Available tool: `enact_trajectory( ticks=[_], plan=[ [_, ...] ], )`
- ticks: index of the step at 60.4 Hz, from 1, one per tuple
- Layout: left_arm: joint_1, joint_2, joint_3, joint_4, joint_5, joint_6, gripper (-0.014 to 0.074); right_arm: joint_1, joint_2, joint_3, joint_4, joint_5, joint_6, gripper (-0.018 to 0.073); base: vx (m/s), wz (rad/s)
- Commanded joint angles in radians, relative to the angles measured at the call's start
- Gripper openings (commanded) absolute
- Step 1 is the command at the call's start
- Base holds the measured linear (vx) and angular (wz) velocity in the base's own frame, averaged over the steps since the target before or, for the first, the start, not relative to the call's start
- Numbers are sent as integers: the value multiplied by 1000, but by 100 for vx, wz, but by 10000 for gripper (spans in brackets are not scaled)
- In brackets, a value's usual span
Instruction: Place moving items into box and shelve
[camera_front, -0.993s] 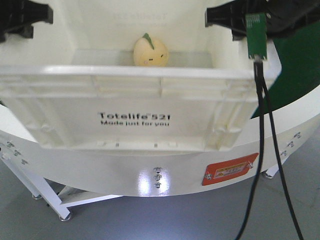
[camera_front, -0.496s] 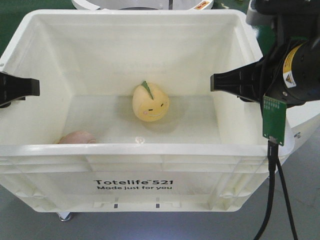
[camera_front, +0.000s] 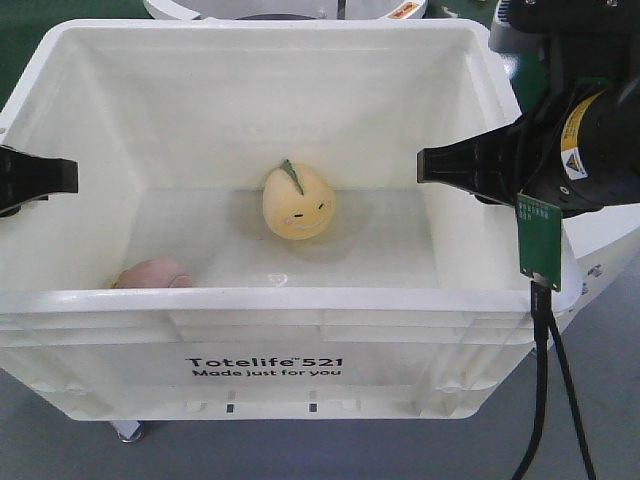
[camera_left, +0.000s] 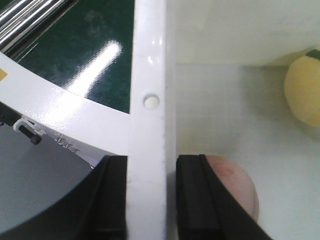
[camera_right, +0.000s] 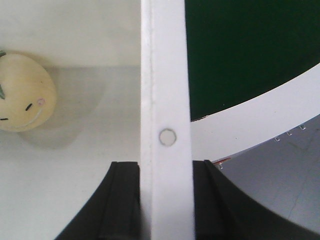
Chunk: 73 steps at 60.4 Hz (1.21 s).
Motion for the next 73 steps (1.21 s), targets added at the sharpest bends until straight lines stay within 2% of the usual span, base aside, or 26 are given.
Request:
enact_trajectory(
  ticks=[1, 73],
  plan=[
    [-5, -27, -41, 96, -64, -10, 143, -1, -41, -40, -122, -71, -5, 49, 0, 0],
    [-5, -27, -41, 96, -64, -10, 143, -2, -41, -40, -123, -71, -5, 49, -1, 5]
  ],
)
